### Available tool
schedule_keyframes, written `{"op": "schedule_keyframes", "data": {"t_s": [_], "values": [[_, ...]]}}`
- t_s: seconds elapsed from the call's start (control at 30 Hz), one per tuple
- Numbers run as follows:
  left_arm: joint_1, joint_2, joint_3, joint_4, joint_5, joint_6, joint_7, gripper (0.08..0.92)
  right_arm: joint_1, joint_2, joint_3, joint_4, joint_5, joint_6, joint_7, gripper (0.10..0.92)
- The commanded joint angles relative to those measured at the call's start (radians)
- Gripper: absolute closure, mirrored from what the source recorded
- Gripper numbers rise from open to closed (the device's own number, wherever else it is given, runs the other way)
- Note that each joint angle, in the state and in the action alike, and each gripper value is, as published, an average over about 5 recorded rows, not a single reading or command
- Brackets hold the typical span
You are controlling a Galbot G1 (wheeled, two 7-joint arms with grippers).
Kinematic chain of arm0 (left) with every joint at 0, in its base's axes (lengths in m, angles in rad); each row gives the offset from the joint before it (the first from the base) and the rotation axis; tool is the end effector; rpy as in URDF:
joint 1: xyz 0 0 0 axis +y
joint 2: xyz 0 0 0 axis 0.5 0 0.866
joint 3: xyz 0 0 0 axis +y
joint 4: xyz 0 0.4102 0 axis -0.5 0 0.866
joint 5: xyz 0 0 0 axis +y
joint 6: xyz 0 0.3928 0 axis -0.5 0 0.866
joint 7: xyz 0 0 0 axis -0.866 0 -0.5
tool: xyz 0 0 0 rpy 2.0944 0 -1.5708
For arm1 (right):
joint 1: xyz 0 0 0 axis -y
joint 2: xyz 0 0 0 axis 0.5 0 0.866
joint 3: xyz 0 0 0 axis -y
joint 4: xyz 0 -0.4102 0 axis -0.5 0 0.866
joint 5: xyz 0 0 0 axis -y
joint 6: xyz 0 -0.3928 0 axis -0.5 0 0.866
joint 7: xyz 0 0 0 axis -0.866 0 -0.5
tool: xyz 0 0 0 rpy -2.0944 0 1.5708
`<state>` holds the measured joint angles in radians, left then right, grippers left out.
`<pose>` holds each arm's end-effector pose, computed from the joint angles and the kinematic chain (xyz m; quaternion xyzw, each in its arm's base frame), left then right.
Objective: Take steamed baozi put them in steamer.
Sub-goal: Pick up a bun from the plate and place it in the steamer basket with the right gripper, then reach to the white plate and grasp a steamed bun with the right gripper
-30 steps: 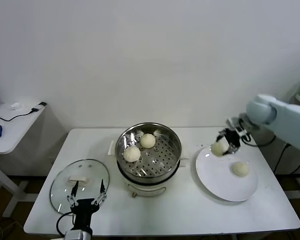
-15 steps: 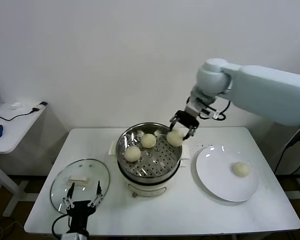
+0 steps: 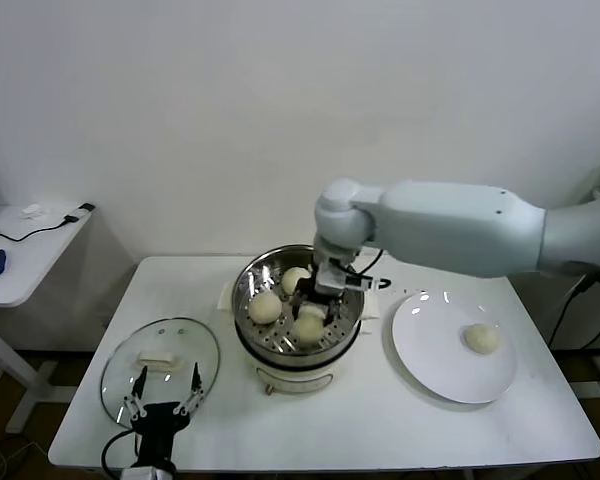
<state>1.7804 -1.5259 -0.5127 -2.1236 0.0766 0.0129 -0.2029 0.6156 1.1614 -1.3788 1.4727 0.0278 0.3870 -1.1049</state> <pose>0.1119 0.0055 -0.3752 0.0798 -0.9908 -0.0624 0.0900 0.5680 0.1605 -0.0754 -0.7076 0.1114 -0.6977 0.0096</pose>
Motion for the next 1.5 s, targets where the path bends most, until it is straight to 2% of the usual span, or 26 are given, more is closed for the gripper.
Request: {"op": "schedule_keyframes", "data": {"t_s": [0.03,0.27,0.47,0.63,0.8,0.9,1.07,1.2,1.37,1.5], "values": [[-0.001,-0.002,0.001,0.002,0.001,0.000,0.000,0.177,-0.114,0.108,0.021,-0.077,-0.131,0.056,0.038,0.423],[0.005,-0.002,0.000,-0.003,0.002,-0.001,-0.001,0.177,-0.110,0.113,0.025,-0.096,-0.120,0.060,0.038,0.408],[0.006,-0.005,0.005,-0.005,0.005,-0.001,-0.001,0.177,-0.070,0.071,0.027,-0.081,-0.012,0.051,0.019,0.264],[0.007,-0.007,0.012,-0.007,0.012,-0.002,0.000,0.177,0.058,-0.034,0.038,-0.094,0.129,0.024,-0.079,0.206],[0.002,-0.008,0.020,-0.010,0.018,-0.004,0.002,0.177,0.194,-0.164,0.035,-0.223,0.332,-0.073,-0.188,0.203],[-0.001,-0.007,0.020,-0.010,0.018,-0.009,0.002,0.177,0.256,-0.262,-0.007,-0.300,0.372,-0.152,-0.223,0.203],[-0.007,-0.001,0.020,-0.007,0.014,-0.014,0.001,0.177,0.272,-0.458,-0.104,-0.342,0.334,-0.256,-0.189,0.203],[-0.011,0.001,0.018,-0.006,0.011,-0.012,0.002,0.177,0.160,-0.597,-0.122,-0.330,0.296,-0.340,-0.135,0.203],[-0.010,0.004,0.010,-0.002,0.012,-0.011,0.004,0.177,-0.130,-0.698,0.047,-0.341,0.201,-0.412,-0.085,0.203],[-0.011,0.003,0.002,0.006,0.014,-0.009,0.006,0.177,-0.340,-0.709,0.218,-0.366,0.106,-0.440,-0.044,0.203]]}}
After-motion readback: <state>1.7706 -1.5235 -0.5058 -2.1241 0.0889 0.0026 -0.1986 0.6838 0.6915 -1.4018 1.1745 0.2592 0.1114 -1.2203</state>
